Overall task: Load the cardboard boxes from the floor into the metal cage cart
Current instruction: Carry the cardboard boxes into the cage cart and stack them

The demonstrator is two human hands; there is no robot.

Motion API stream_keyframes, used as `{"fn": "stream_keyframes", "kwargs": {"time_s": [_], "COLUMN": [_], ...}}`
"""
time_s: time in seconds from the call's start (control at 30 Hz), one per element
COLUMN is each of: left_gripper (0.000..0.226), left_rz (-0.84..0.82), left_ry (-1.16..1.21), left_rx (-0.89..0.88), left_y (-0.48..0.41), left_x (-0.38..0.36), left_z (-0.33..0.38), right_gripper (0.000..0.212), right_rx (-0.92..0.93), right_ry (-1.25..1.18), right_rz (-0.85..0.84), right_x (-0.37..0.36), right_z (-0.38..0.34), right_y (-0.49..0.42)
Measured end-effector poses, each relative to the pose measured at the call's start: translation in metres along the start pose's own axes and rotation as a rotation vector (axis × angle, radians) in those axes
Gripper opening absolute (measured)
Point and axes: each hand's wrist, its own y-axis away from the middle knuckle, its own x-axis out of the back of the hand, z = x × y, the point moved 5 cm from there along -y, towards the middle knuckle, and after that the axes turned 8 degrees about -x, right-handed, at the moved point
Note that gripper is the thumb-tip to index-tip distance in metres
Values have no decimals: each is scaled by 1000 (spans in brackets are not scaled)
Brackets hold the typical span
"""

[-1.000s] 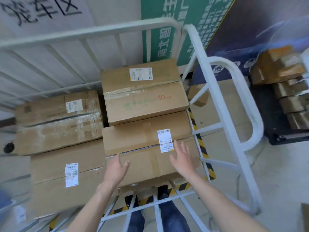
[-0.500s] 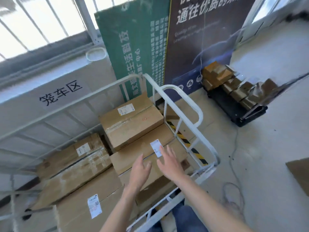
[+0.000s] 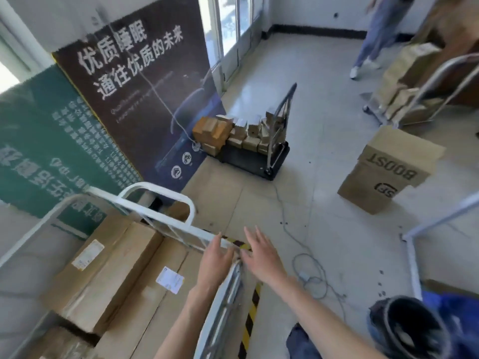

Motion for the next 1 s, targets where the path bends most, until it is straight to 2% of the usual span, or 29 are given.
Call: {"fn": "stream_keyframes", "kwargs": {"time_s": [0.23, 0.37, 0.63, 0.77, 1.0], "left_gripper": [64, 64, 62, 62, 60], "left_rz": [-211, -291, -396, -441, -556], "left_ry": [-52, -20, -37, -33, 14], "left_rx": [-175, -259, -323, -317, -408], "left_y": [-74, -106, -187, -258, -386], "left_x": [-149, -211, -285, -324, -401], "left_z": [155, 231, 319, 360, 464], "right_gripper": [71, 70, 67, 67, 69], "right_rx": [-210, -288, -348, -391, -542], "right_ry": [-147, -192, -290, -324, -425], "right_rz": [149, 253, 345, 383, 444], "right_x": [144, 218, 317, 360, 438], "right_z": [163, 231, 306, 334, 385], "right_y": [-32, -44, -97, -151, -251]}}
